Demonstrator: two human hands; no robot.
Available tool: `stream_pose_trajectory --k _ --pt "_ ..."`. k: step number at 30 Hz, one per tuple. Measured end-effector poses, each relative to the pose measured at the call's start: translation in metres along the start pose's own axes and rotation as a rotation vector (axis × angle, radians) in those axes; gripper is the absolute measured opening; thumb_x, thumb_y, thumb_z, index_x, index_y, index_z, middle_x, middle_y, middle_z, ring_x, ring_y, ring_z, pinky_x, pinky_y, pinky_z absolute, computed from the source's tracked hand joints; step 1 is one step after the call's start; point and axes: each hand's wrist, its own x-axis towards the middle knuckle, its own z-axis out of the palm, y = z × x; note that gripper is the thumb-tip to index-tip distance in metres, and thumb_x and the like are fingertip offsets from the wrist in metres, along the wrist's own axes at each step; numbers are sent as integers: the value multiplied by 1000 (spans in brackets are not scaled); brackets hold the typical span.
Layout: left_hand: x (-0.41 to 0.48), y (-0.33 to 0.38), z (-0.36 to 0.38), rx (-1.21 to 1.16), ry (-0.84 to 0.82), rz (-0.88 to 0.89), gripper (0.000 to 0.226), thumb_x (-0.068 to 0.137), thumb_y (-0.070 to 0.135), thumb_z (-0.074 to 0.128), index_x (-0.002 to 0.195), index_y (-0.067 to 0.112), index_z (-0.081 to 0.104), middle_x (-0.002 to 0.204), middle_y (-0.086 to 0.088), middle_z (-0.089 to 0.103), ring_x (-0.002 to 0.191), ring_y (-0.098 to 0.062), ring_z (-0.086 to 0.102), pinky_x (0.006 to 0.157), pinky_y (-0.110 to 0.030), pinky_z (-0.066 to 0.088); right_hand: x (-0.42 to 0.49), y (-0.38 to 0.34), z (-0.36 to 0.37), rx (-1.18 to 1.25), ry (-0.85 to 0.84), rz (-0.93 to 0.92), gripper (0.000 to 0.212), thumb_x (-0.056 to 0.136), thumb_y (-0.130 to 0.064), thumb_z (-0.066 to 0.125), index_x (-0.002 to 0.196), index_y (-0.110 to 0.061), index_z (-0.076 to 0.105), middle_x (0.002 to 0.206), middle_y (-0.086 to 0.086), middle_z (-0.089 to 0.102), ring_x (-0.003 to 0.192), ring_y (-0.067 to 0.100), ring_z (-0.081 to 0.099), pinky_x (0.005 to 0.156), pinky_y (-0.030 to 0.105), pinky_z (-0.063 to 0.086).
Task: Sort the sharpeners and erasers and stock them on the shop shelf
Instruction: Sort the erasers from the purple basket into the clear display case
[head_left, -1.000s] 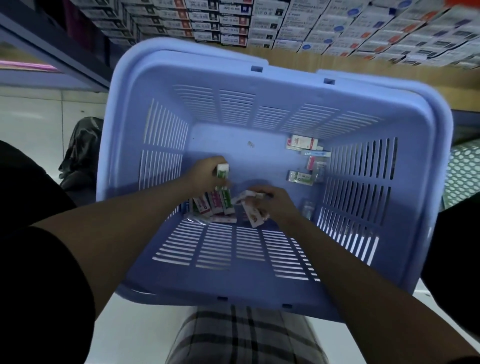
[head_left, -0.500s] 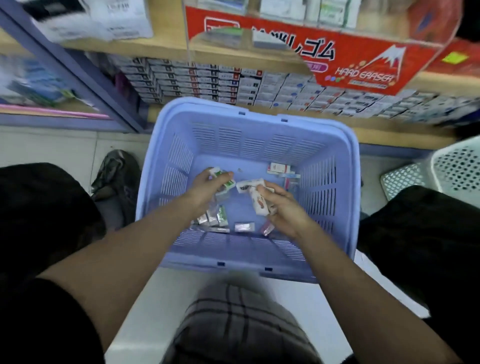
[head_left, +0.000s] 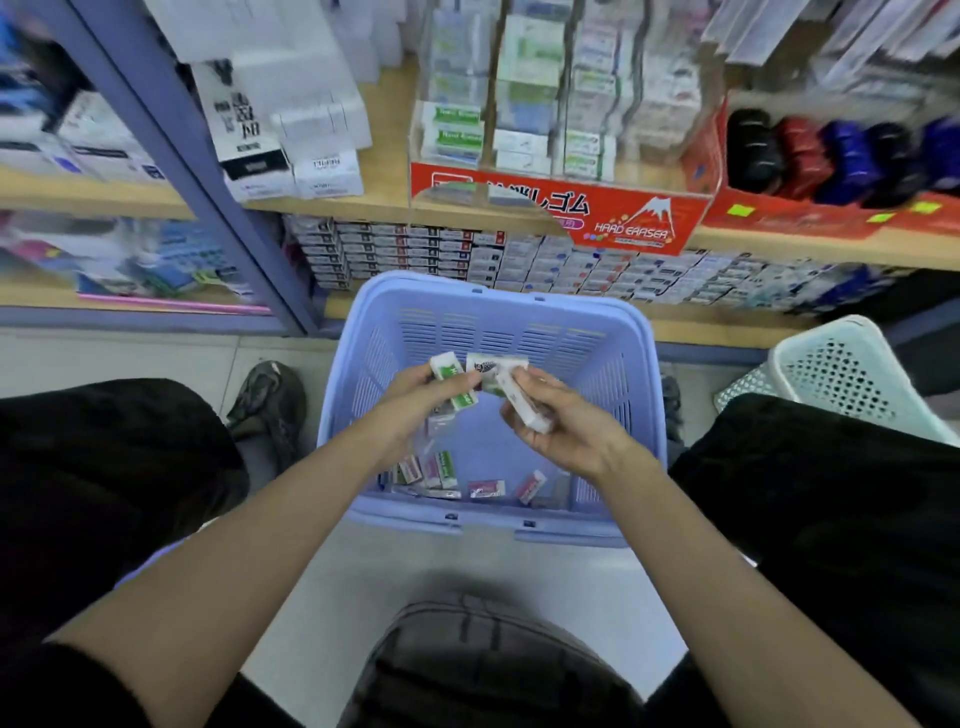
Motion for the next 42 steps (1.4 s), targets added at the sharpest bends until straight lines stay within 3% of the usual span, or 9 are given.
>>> stream_pose_trajectory --k 5,9,12,19,25,31,35,39,42 --pt "-18 36 0 -21 28 30 6 89 18 62 88 14 67 66 9 68 65 -6 59 54 -18 47 -28 -19 25 -74 -31 14 12 91 -5 50 90 -9 61 71 7 67 53 13 61 46 12 45" --pt "-26 72 -3 -55 42 107 8 89 18 62 90 13 67 70 10 71 67 -4 61 61 -17 45 -41 -31 36 38 -98 14 27 78 -10 59 105 -9 66 86 12 67 59 14 62 45 15 48" --pt "-33 93 -4 -17 19 153 9 88 15 61 91 9 67 77 5 72 77 -9 64 72 -20 46 -43 -33 39 83 -112 -11 21 71 -23 69 89 -13 71 86 8 66 62 16 62 40 14 44" --pt "-37 121 -6 12 106 171 8 84 18 67 87 10 68 84 -4 69 87 -20 57 81 -31 40 -45 -54 60 -289 -51 -235 17 76 -21 64 93 -18 63 77 4 64 56 17 58 33 18 34" --pt "-32 168 -3 -76 90 203 4 83 18 65 85 15 66 63 8 68 57 -5 59 58 -21 40 -62 -106 85 -581 -55 -354 20 88 -15 59 106 -18 68 76 0 68 58 16 62 35 19 38" --pt "-19 198 9 -75 44 229 7 84 18 64 86 11 65 65 4 69 56 -4 60 46 -15 44 -53 -140 106 -552 28 -405 11 84 -9 63 94 -9 66 76 6 67 55 16 57 33 17 34" --pt "-5 202 15 -59 95 239 6 83 20 67 85 14 67 73 3 72 70 -10 62 69 -25 46 -39 -144 112 -515 15 -389 9 87 -7 58 83 -12 63 77 9 62 54 16 56 33 17 32" --pt "2 206 15 22 122 255 11 80 27 71 79 17 74 88 -5 74 94 -28 63 100 -45 42 -33 -146 124 -592 -37 -399 9 85 -15 65 92 -15 60 71 4 65 51 16 55 33 18 30" --pt "4 210 17 46 130 268 11 81 27 70 76 19 74 88 -5 74 94 -31 64 95 -43 45 -34 -151 129 -592 -6 -413 15 83 -21 67 97 -20 60 61 -1 63 51 15 54 35 19 30"
